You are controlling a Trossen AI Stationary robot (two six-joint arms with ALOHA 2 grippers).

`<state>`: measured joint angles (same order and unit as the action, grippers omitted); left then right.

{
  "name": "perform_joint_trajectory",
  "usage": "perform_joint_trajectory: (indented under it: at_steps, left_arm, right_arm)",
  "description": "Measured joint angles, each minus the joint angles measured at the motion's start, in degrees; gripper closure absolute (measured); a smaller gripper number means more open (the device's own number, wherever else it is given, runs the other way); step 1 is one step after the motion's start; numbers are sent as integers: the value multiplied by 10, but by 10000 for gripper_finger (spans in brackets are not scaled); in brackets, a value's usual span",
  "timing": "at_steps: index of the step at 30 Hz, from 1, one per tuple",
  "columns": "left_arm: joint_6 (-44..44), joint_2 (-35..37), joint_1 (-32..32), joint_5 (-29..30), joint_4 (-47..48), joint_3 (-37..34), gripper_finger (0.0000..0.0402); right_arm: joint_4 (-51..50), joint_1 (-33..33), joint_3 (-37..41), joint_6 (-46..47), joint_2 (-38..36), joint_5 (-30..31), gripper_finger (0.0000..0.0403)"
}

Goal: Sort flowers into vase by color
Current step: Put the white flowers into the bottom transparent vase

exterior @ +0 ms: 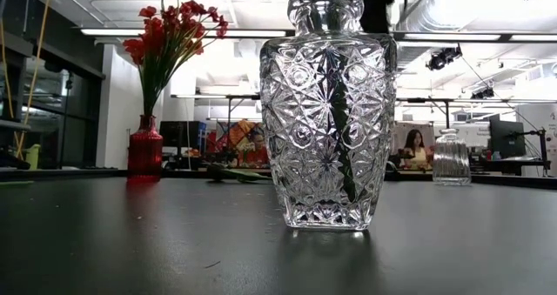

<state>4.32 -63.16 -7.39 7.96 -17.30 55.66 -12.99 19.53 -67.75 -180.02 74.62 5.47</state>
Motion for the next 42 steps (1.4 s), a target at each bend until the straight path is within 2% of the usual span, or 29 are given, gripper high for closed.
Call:
perform_joint_trajectory:
  at_steps: [2, 4, 8, 10, 14, 16, 18, 21, 25, 29, 32, 36, 42]
  left_arm:
    - [0, 6, -1, -6, -9, 0, 213]
    - [1, 8, -1, -11, -21, 0, 213]
    - [25, 7, -1, -18, -37, 0, 213]
    - [61, 6, 0, -19, -39, 0, 213]
    - [122, 6, 11, -19, -61, 0, 213]
    - [130, 6, 18, -19, -88, 0, 213]
    - [134, 5, 24, -17, -121, 0, 213]
    - [157, 2, 33, -13, -166, 1, 213]
    - [192, 2, 42, -7, -203, 1, 213]
    - [208, 2, 51, 3, -203, 1, 213]
    - [208, 2, 53, 3, -204, 1, 213]
    - [207, 2, 53, 4, -203, 1, 213]
    - [204, 13, 52, -21, -200, 1, 213]
  right_arm:
    - [83, -10, 0, 0, -7, -17, 394]
    - [158, -15, 0, 0, -9, -62, 394]
    - [296, -17, 4, 0, -7, -220, 394]
    - [431, -19, 28, 1, -7, -292, 394]
    - [758, -25, 97, 1, -5, -390, 400]
    - [859, -28, 126, 1, -5, -431, 401]
    - [920, -41, 151, 1, -5, -466, 401]
    - [964, -77, 188, 1, -5, -493, 402]
    - [966, -126, 247, 1, -5, -486, 402]
    - [974, -152, 298, 0, -4, -410, 402]
    - [1001, -149, 303, 0, -4, -360, 402]
    - [1028, -100, 259, 0, -4, -375, 402]
    - [1030, -43, 100, 1, -4, -496, 403]
